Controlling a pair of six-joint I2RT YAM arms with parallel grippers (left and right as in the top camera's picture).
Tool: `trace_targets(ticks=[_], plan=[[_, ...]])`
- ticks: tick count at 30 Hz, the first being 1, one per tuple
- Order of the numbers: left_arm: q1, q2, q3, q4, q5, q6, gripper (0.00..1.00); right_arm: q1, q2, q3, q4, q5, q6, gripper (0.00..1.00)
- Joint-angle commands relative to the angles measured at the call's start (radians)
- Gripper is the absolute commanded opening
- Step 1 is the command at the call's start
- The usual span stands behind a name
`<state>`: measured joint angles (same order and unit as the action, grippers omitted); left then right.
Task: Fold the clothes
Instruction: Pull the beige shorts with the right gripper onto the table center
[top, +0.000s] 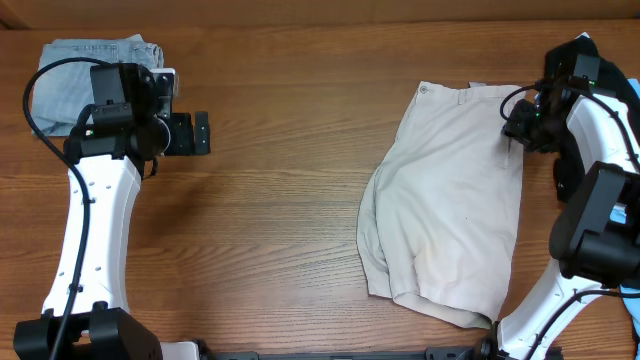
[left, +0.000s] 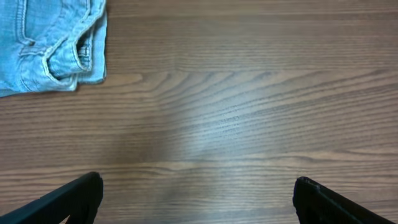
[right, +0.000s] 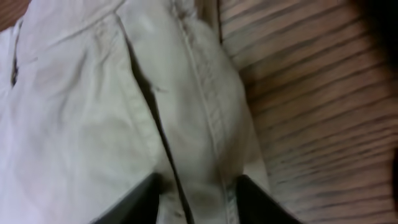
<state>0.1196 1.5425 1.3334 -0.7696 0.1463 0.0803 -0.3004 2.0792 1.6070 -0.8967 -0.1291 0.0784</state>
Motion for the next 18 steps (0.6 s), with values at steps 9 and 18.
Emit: trace_targets(ticks=[9, 18], plan=[[0.002, 0.000, 0.025, 0.026, 0.015, -0.006, 1.00, -0.002, 0.005, -0.003, 0.003, 0.034, 0.000, 0.04], [0.002, 0.000, 0.025, 0.026, 0.016, -0.006, 1.00, -0.002, 0.012, -0.012, 0.008, 0.060, 0.017, 0.04]])
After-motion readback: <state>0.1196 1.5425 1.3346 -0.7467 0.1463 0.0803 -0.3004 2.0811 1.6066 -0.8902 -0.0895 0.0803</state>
